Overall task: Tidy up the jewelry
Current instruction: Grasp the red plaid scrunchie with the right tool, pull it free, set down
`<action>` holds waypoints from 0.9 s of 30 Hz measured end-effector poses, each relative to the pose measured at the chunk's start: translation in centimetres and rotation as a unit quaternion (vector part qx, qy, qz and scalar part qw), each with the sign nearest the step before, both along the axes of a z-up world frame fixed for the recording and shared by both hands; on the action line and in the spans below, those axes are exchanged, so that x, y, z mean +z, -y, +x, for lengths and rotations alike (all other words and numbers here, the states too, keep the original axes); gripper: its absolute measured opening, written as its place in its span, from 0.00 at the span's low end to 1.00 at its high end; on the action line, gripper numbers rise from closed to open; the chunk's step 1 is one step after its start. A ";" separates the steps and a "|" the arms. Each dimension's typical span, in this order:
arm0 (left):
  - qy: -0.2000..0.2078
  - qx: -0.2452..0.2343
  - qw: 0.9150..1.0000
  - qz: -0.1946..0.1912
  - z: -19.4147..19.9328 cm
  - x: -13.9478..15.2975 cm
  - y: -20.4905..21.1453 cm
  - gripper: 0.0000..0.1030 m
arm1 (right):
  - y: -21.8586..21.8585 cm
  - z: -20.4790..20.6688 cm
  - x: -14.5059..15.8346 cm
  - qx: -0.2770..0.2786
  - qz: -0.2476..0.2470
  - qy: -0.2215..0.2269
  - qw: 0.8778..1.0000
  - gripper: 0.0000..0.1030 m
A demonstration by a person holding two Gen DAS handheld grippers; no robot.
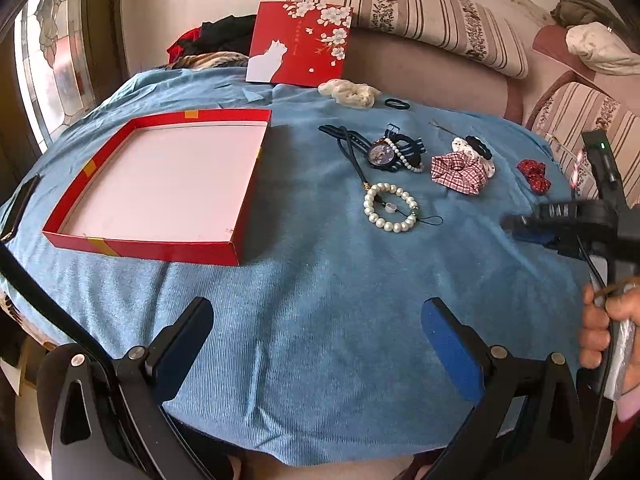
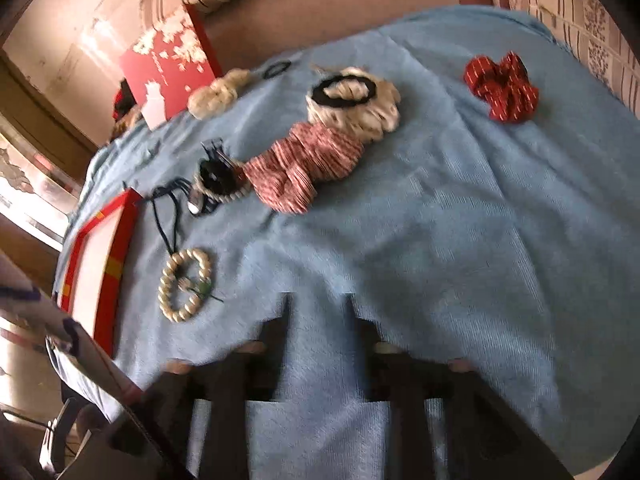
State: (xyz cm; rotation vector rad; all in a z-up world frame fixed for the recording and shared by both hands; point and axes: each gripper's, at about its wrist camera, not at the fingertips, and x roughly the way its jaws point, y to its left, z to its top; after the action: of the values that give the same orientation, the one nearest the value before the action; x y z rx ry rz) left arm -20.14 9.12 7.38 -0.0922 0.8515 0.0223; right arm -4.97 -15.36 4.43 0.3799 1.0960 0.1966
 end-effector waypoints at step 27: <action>-0.005 -0.017 1.000 0.015 0.1 0.0 0.8 1.00 | -0.6 -1.2 1.1 0.001 -0.013 0.013 1.000 0.45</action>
State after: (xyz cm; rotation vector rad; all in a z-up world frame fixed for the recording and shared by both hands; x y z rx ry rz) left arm -20.06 8.30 7.37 -0.0499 0.8617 0.0043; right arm -6.16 -14.78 5.52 0.3531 1.0718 0.1884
